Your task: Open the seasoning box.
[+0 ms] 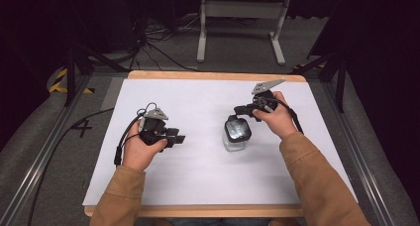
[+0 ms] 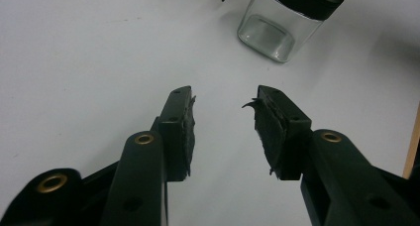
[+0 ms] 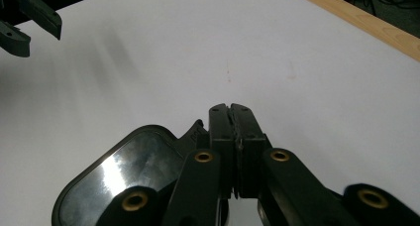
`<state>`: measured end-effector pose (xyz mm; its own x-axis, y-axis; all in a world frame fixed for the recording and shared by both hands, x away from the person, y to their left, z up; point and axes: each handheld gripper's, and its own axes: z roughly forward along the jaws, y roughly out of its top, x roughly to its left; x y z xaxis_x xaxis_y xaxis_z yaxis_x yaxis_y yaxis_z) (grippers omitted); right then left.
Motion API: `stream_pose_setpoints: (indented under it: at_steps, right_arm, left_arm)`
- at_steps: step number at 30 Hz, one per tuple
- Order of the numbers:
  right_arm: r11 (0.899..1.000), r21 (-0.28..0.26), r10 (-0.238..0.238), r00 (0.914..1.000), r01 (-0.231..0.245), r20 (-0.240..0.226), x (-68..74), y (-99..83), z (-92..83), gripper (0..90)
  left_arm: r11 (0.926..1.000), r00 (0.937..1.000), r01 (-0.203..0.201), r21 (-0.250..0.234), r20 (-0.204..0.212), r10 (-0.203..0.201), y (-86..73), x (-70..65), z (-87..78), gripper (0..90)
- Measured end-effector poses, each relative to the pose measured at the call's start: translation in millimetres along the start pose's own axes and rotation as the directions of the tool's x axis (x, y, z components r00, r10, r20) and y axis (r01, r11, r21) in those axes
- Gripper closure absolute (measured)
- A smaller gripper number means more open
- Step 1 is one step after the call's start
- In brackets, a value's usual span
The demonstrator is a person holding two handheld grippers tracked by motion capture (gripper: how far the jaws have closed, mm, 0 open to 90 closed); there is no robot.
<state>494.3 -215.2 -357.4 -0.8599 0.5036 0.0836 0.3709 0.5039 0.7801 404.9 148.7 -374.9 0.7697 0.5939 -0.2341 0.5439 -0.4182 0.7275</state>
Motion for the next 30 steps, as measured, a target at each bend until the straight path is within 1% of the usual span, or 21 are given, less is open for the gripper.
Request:
stream_pose_setpoints:
  at_steps: [3,6,10,12,13,14,15,16,17,18,19,20,21,22,24,25,26,27,28,29,30]
  right_arm:
    - [1.000,-0.014,-0.001,1.0000,0.001,-0.001,1.1,0.6,1.5,89.5]
    - [1.000,-0.014,-0.001,1.0000,0.001,-0.002,1.9,1.3,2.3,89.6]
    - [1.000,-0.018,0.000,1.0000,0.001,0.007,0.9,0.1,1.8,89.2]
    - [0.999,-0.033,0.006,0.9997,-0.005,0.022,-0.5,-2.9,-2.4,86.5]
    - [0.999,-0.040,0.013,0.9993,-0.012,0.034,-1.2,-6.5,-6.7,83.0]
    - [0.999,-0.037,0.020,0.9980,-0.018,0.060,-1.0,-11.3,-10.7,82.2]
    - [1.000,-0.019,0.008,0.9949,-0.006,0.100,-0.9,-18.2,-14.8,80.9]
    - [1.000,-0.003,0.006,0.9907,-0.006,0.136,-0.2,-27.3,-17.6,80.7]
    - [1.000,-0.003,0.006,0.9907,-0.006,0.136,-0.2,-27.3,-17.6,80.7]
    - [0.999,0.022,0.020,0.9862,-0.024,0.164,-0.5,-42.8,-17.8,77.4]
    - [0.998,0.036,0.036,0.9830,-0.043,0.180,-1.5,-55.5,-14.7,75.5]
    - [0.995,0.053,0.078,0.9812,-0.089,0.176,-1.3,-71.0,-7.7,75.1]
    - [0.995,0.053,0.078,0.9812,-0.089,0.176,-1.3,-71.0,-7.7,75.1]
    - [0.993,0.063,0.088,0.9807,-0.100,0.175,0.3,-77.7,-3.5,75.1]
    - [0.990,0.074,0.107,0.9826,-0.119,0.152,7.8,-87.4,4.4,76.0]
    - [0.990,0.082,0.103,0.9833,-0.116,0.150,12.8,-89.3,6.6,80.6]
    - [0.989,0.102,0.085,0.9810,-0.104,0.175,18.7,-90.6,7.7,81.1]
    - [0.987,0.121,0.081,0.9793,-0.104,0.185,23.3,-91.2,8.3,82.0]
    - [0.987,0.128,0.073,0.9803,-0.098,0.184,26.0,-91.9,8.7,82.0]
    - [0.986,0.132,0.081,0.9833,-0.103,0.163,30.0,-92.7,8.3,81.5]
    - [0.986,0.135,0.085,0.9896,-0.101,0.116,35.1,-95.0,9.1,77.7]
  left_arm:
    - [1.0000,1.0000,-0.005,0.001,-0.002,0.005,0.1,0.3,-0.6,59.2]
    - [1.0000,1.0000,-0.005,0.002,-0.002,0.005,0.0,0.5,-0.7,59.2]
    - [1.0000,1.0000,-0.003,0.002,-0.004,0.003,-0.5,1.2,-1.7,59.1]
    - [1.0000,0.9999,-0.005,0.007,-0.009,0.005,-1.1,2.3,-2.4,58.9]
    - [1.0000,1.0000,0.000,0.002,-0.008,0.000,-1.7,2.5,-2.2,58.9]
    - [1.0000,0.9999,0.001,0.003,-0.011,-0.001,-2.1,2.7,-2.1,58.9]
    - [1.0000,1.0000,0.005,0.006,-0.009,-0.005,-2.4,2.3,-1.3,58.9]
    - [0.9999,1.0000,0.002,0.011,-0.005,-0.002,-2.8,2.5,1.5,59.0]
    - [0.9999,1.0000,0.002,0.011,-0.005,-0.002,-2.8,2.5,1.5,58.9]
    - [0.9999,1.0000,0.002,0.015,-0.009,-0.002,-2.7,2.2,4.9,58.9]
    - [0.9999,1.0000,-0.001,0.015,-0.008,0.001,-2.6,2.0,8.0,59.3]
    - [0.9999,1.0000,0.003,0.012,-0.005,-0.003,-2.4,1.3,10.7,59.7]
    - [0.9999,0.9999,0.011,0.006,-0.003,-0.011,-2.2,-0.4,14.5,59.7]
    - [0.9999,1.0000,0.008,0.012,-0.001,-0.008,-1.6,-1.8,17.3,59.7]
    - [0.9999,0.9999,0.011,0.004,-0.001,-0.011,-1.6,-4.5,24.8,59.2]
    - [0.9999,0.9999,0.013,0.006,0.002,-0.013,-1.6,-5.2,28.9,58.9]
    - [0.9999,0.9999,0.015,0.004,0.000,-0.015,-1.9,-5.4,31.8,58.5]
    - [0.9998,0.9998,0.019,0.007,0.000,-0.019,-2.1,-5.4,33.3,58.5]
    - [0.9999,1.0000,0.009,0.006,-0.003,-0.009,-2.2,-4.6,34.9,58.5]
    - [1.0000,1.0000,0.005,0.001,-0.005,-0.005,-2.8,-4.3,36.8,58.4]
    - [1.0000,0.9999,-0.010,0.000,-0.008,0.010,-3.0,-3.5,37.3,58.1]
